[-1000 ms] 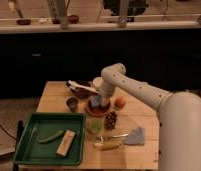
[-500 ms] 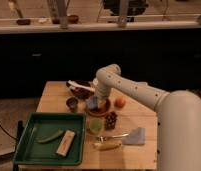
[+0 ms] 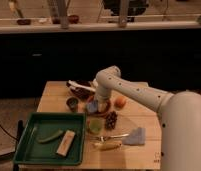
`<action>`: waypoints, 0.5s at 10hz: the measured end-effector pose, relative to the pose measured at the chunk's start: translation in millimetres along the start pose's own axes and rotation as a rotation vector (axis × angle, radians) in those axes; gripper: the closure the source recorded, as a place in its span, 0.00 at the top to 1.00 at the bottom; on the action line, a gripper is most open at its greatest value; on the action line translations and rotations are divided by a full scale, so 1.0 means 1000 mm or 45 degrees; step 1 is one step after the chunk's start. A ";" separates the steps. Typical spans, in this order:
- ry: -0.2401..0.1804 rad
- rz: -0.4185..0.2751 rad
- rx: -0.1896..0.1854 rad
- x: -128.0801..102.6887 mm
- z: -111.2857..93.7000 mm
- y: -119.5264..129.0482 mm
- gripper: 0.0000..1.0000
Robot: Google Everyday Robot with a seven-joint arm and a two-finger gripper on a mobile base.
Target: Wipe red bowl with sponge
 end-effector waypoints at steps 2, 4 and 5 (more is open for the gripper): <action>0.012 0.021 -0.006 0.012 -0.003 0.007 0.00; 0.030 0.058 0.004 0.026 -0.007 0.007 0.00; 0.036 0.075 0.010 0.032 -0.007 0.005 0.00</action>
